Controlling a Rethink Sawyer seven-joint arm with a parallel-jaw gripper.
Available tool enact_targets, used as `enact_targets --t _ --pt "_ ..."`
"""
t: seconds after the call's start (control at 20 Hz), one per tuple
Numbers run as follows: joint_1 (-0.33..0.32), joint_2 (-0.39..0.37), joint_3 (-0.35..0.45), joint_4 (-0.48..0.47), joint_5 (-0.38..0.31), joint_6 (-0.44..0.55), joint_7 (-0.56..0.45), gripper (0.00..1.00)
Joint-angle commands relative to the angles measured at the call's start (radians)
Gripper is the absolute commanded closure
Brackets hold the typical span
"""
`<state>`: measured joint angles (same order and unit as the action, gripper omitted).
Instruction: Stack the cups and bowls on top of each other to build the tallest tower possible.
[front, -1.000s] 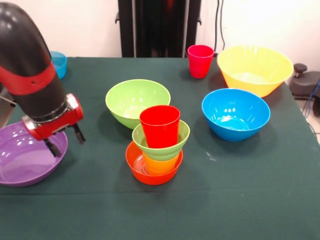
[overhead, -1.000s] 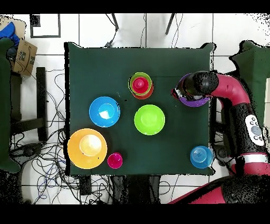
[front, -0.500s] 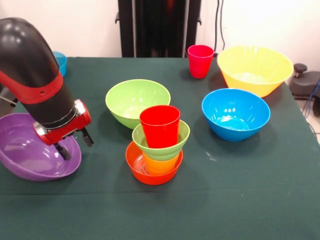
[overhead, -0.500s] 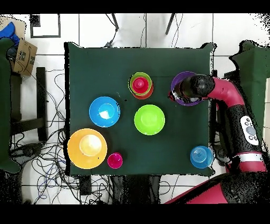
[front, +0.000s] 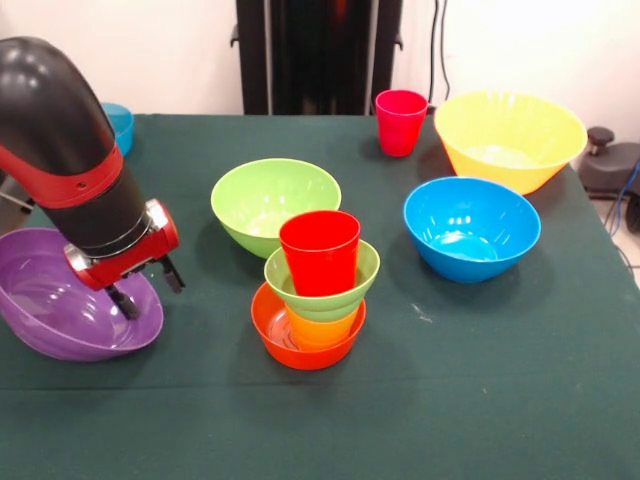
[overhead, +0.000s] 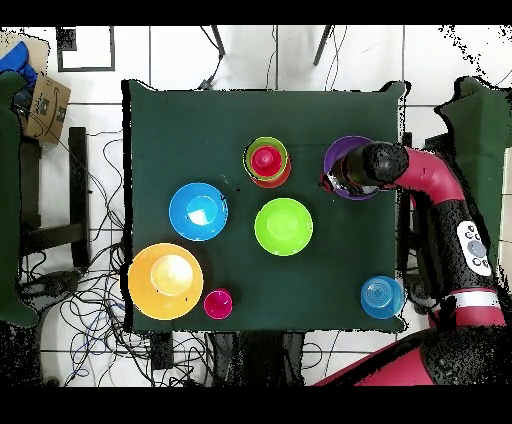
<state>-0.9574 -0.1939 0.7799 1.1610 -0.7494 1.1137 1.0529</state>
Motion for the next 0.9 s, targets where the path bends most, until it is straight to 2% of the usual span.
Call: enact_targets --t 0.05,0.35,0.4,0.6,0.9 --pt "0.017 -0.004 -0.011 -0.025 -0.069 -0.081 -0.296 0.00" --pt "0.024 -0.030 -0.011 -0.019 -0.073 -0.088 -0.288 0.00" --pt "0.038 -0.064 -0.019 -0.021 -0.082 -0.083 -0.265 0.00" --pt "0.075 -0.113 -0.055 -0.037 -0.101 -0.051 -0.196 0.00" --pt "0.115 -0.219 -0.074 -0.050 -0.128 -0.026 -0.184 0.00"
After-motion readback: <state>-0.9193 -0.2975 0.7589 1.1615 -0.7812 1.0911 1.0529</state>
